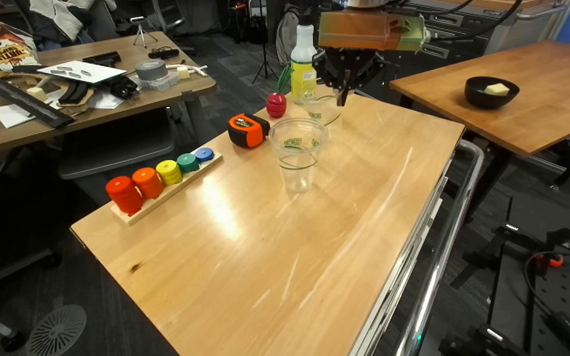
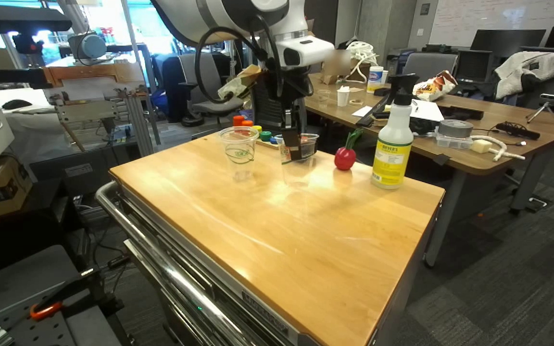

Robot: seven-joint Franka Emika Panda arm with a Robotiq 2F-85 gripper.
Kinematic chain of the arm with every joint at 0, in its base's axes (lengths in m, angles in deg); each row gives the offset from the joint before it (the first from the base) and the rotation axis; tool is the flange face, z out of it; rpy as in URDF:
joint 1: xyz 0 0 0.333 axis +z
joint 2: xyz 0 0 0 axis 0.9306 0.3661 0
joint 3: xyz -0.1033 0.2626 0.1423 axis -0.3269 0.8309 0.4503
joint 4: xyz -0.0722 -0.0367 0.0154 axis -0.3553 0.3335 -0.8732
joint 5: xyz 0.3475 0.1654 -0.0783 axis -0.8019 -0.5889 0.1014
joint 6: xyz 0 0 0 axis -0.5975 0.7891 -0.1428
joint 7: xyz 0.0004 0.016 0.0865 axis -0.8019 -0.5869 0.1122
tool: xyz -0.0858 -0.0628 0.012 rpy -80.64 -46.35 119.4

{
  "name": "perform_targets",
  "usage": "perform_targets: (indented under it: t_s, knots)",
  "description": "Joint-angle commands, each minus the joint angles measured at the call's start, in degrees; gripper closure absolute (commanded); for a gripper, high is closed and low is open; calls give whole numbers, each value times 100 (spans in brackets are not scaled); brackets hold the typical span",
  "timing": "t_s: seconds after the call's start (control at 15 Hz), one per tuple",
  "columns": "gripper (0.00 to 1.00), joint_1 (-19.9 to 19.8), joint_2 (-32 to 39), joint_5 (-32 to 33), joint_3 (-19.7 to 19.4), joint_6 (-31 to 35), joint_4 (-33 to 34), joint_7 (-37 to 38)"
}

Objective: Stack up the cups

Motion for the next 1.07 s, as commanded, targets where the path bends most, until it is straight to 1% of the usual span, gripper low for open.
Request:
perform_targets:
  t_s: [0.0, 0.27, 0.53, 0.73, 1.0]
  knots:
    - [99, 5, -631, -481, -5, 96, -97, -5]
    - [99, 16, -1309, -1209, 134, -23, -87, -206]
    - [99, 69, -1807, -1753, 295, -173, -150, -504]
    - [99, 105, -2043, -2067, 388, -341, -296, -737]
    - [99, 169, -2168, -2436, 463, -567, -517, -1096]
